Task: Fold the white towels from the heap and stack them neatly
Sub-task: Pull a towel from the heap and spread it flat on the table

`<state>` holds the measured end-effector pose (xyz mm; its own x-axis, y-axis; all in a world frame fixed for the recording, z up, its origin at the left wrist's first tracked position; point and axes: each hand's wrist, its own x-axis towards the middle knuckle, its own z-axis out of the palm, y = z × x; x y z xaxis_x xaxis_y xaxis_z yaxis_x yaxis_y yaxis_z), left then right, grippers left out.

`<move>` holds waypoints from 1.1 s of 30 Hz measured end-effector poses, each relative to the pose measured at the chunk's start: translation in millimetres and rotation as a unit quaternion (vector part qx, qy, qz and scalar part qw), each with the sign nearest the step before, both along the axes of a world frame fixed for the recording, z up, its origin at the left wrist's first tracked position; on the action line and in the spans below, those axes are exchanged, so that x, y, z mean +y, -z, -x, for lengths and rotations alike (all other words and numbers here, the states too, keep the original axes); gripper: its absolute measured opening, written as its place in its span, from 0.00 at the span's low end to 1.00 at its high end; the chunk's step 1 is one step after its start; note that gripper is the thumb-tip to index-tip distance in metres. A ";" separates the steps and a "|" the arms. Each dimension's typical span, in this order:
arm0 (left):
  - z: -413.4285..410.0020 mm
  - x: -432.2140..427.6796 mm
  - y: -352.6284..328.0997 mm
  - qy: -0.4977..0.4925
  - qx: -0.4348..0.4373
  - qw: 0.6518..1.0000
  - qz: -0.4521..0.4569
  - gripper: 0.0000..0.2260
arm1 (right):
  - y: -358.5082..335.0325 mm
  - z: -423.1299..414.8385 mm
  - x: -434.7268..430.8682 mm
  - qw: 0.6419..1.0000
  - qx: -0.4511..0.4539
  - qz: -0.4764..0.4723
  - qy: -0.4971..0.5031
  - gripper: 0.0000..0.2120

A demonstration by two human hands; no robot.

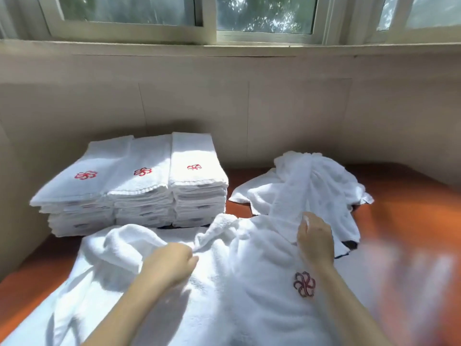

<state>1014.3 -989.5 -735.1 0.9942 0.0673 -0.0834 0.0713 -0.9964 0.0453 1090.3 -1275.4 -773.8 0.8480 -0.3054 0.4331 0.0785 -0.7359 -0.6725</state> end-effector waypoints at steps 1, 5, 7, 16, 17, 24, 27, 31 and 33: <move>-6.5 -21.9 -2.0 0.044 -0.036 0.998 0.038 0.13 | -4.4 -8.2 -12.0 0.997 0.075 -0.013 -0.020 0.17; -51.6 -108.2 8.0 0.177 -0.052 0.970 0.157 0.21 | -4.6 -33.9 -39.8 0.942 0.317 0.058 -0.095 0.32; -70.6 -145.7 23.8 0.186 0.008 0.969 0.162 0.28 | -2.7 -48.2 -45.6 0.933 0.345 0.065 -0.075 0.37; -82.9 -152.0 82.1 0.133 -0.063 0.965 0.216 0.29 | -3.4 -104.8 -117.0 0.922 0.364 0.123 0.044 0.32; -82.8 -142.9 78.2 0.136 -0.063 0.963 0.222 0.27 | -3.1 -107.4 -128.9 0.914 0.378 0.133 0.069 0.32; -57.7 -85.8 48.5 0.197 -0.028 0.950 0.242 0.13 | 0.8 -87.2 -162.4 0.880 0.356 0.248 0.194 0.19; -35.8 -59.6 44.6 0.191 0.019 0.954 0.229 0.17 | 12.5 -55.0 -128.5 0.904 0.245 0.321 0.143 0.20; -4.3 -12.6 52.9 0.120 0.044 0.974 0.187 0.25 | 11.8 5.0 -60.0 0.932 0.145 0.331 -0.039 0.19; 10.8 15.6 62.7 0.041 0.006 0.987 0.158 0.27 | 14.0 40.4 -19.6 0.928 0.150 0.308 -0.149 0.17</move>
<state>1003.5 -973.9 -797.8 0.9940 -0.0446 -0.0994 -0.0065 -0.9352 0.3540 1049.9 -1295.0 -787.7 0.9656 0.1889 0.1789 0.2174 -0.9635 -0.1561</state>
